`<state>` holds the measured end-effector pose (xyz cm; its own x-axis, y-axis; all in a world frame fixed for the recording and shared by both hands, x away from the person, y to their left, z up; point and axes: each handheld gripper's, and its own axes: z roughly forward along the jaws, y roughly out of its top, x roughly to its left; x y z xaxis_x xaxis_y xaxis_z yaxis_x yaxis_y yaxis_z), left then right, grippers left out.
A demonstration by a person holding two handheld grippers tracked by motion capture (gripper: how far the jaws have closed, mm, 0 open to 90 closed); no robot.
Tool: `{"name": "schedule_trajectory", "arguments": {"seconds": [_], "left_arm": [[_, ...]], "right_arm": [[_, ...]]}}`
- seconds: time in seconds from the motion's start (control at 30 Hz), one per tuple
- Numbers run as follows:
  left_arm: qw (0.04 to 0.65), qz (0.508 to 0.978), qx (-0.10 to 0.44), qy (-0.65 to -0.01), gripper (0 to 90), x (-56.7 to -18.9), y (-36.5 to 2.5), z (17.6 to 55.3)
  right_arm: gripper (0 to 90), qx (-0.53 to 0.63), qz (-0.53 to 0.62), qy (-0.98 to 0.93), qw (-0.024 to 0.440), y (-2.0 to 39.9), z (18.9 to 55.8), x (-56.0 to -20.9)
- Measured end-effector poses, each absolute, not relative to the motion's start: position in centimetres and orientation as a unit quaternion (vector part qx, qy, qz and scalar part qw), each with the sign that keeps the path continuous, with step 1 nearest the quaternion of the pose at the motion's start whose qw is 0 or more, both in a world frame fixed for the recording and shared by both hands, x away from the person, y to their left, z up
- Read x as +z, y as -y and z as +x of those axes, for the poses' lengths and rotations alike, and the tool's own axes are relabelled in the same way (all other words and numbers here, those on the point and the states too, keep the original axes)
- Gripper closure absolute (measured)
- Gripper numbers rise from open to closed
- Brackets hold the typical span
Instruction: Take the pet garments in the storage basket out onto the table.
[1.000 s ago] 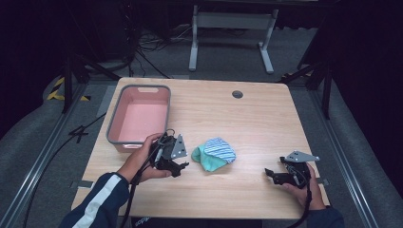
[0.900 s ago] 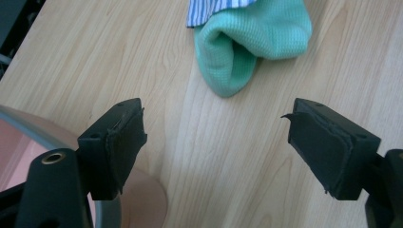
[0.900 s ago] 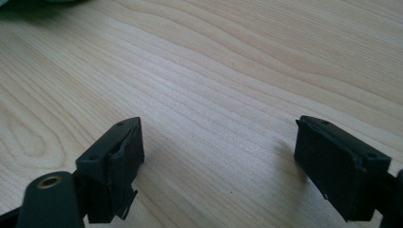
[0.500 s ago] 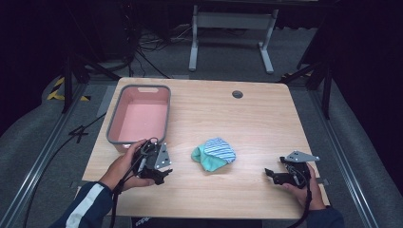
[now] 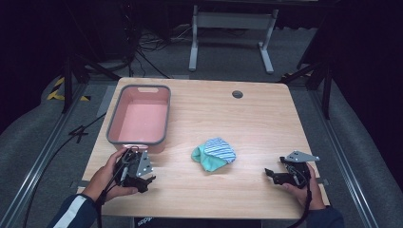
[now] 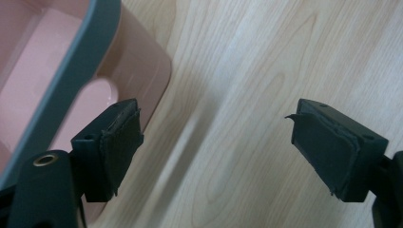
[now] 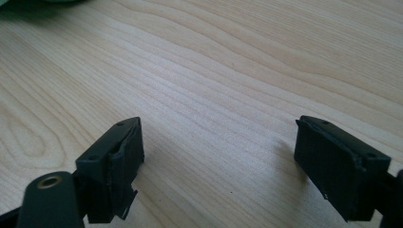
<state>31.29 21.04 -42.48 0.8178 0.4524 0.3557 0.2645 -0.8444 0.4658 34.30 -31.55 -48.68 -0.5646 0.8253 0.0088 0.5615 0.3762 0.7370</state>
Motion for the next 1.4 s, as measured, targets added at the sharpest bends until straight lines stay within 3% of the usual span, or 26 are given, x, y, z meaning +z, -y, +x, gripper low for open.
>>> {"name": "schedule_trajectory", "arguments": {"seconds": [0.53,0.93,1.4], "left_arm": [[0.226,0.909,0.199,-0.290,17.5,-46.1,-26.6,31.8],[0.315,0.861,0.152,-0.368,14.9,-47.7,-31.2,31.3],[0.338,0.851,0.150,-0.374,12.5,-48.2,-32.3,31.3]], "right_arm": [[17.3,0.358,0.429,-0.809,0.184,31.5,34.3,-48.7],[17.3,0.358,0.429,-0.809,0.184,31.6,34.3,-48.7],[17.4,0.358,0.428,-0.809,0.184,31.6,34.3,-48.7]]}}
